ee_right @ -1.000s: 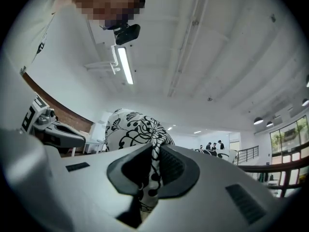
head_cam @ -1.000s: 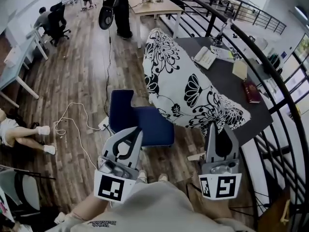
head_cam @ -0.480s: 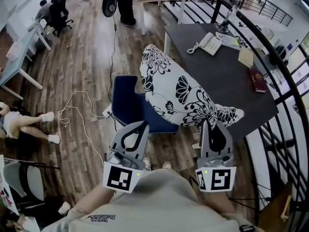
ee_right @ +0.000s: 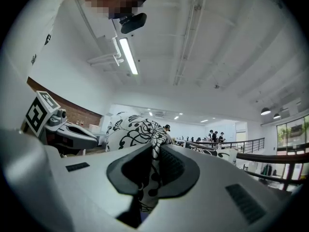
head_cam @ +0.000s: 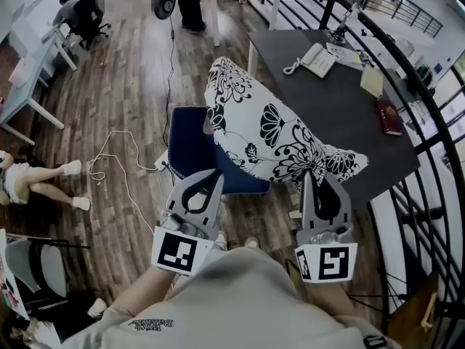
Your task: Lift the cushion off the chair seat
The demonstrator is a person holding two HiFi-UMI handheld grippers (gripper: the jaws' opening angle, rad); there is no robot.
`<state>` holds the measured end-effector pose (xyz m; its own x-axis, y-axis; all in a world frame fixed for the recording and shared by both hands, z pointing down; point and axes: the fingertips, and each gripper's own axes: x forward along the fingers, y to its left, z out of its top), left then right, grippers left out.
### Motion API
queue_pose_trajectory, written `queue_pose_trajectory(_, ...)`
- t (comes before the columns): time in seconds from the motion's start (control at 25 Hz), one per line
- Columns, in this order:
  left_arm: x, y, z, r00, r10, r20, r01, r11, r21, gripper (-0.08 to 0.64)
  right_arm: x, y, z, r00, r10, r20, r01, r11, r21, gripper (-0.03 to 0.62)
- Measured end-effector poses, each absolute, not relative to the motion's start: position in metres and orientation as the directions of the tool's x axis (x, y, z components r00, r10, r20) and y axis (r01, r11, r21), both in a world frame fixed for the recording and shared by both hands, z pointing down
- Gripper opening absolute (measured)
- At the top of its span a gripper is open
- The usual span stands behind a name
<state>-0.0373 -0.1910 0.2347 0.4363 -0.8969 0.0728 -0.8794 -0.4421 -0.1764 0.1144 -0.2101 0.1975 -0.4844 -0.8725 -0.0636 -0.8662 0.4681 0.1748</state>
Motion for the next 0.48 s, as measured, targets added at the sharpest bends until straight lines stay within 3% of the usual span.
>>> queue_pose_trajectory(0.48,-0.0365,-0.199,0.2428,0.425,-0.9,0.092,-0.888,-0.435,-0.151,0.005,0.114,-0.2151,0.2009,-0.479,-0.875,-0.068,-0.869,0.462,0.177,0.029)
